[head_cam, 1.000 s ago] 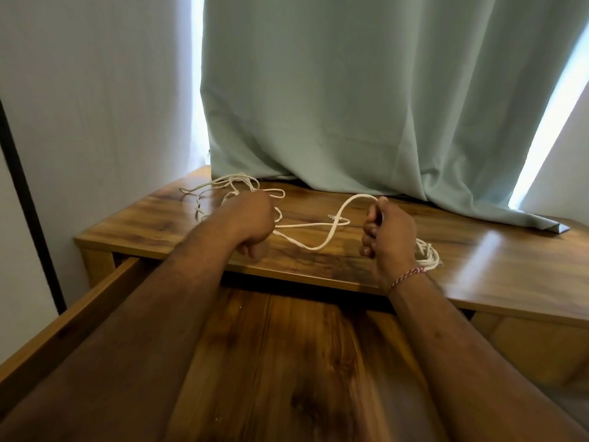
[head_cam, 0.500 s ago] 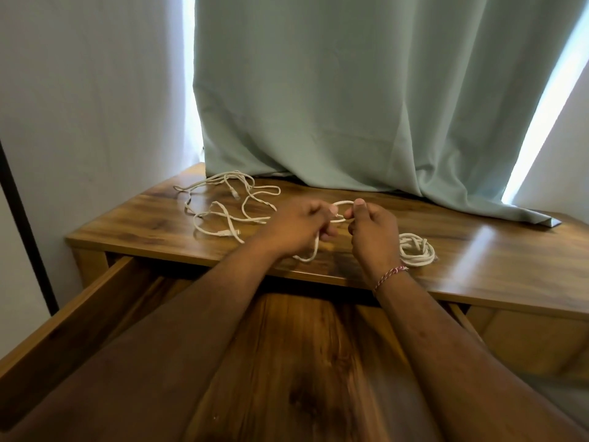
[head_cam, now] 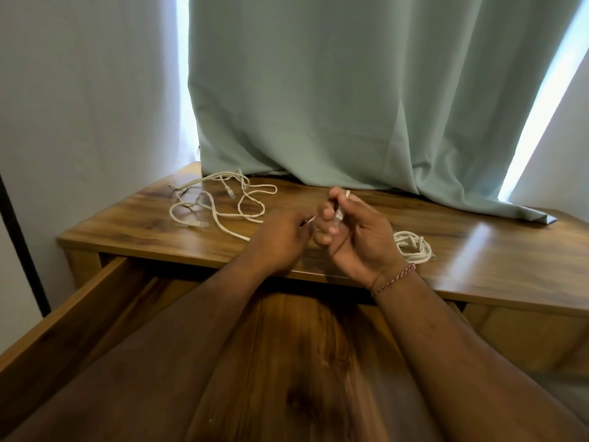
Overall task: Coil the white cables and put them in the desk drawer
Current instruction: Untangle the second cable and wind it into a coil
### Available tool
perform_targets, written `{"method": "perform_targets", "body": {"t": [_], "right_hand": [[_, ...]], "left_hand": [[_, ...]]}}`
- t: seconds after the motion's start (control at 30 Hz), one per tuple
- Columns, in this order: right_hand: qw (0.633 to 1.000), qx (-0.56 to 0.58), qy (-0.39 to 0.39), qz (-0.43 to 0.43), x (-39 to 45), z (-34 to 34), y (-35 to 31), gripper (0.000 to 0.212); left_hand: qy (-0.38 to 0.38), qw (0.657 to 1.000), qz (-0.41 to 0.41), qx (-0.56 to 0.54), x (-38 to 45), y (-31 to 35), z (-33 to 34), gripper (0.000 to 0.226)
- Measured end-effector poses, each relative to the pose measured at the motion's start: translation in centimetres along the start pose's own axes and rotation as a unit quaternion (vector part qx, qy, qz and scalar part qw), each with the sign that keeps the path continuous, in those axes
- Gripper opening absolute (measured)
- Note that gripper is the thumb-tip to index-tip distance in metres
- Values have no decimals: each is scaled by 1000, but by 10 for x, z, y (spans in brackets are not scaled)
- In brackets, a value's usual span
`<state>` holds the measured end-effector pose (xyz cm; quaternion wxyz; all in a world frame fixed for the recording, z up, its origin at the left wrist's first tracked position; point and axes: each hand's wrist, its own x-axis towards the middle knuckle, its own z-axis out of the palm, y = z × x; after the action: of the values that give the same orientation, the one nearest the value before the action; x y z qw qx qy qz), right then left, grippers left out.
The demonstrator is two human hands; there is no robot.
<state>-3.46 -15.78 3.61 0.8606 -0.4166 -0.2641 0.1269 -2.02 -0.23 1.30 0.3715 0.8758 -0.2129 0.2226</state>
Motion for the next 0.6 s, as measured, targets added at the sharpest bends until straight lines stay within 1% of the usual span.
{"method": "perform_targets", "body": {"t": [0.1,0.17,0.27,0.33,0.4,0.43,0.47,0.5,0.53,0.57,0.6], "right_hand": [[990,-12,113,-78,4,-13,1,21],[979,-51,174,-95,6,-25,-3,22],[954,-166,237,-81,8,-36,-6,24],[924,-272,254,-87,10,-36,-3,25],[869,-399,266,-122,10,-35,2,24],[829,-470,266,-146,9,-36,5,24],[778,-545,259,-174,7,-36,6,23],[719,-619,243,-201,4,-38,7,23],[659,-685,223,-217,2,-41,8,26],[609,-735,202,-219,1,-44,8,32],[581,-765,186,-206,-1,-46,6,36]], "left_hand": [[-55,994,30,91,-3,7,9,12],[-68,986,59,138,-2,11,12,17],[-83,978,90,170,1,10,8,25],[-105,972,118,175,2,8,1,27],[-128,967,160,154,3,8,-9,27],[-132,965,175,147,4,9,-13,25],[-130,962,186,149,4,10,-18,23],[-123,961,194,156,5,10,-20,21],[-105,959,202,168,5,9,-22,22],[-77,958,208,183,5,8,-24,25],[-45,956,214,195,5,7,-25,31]]}}
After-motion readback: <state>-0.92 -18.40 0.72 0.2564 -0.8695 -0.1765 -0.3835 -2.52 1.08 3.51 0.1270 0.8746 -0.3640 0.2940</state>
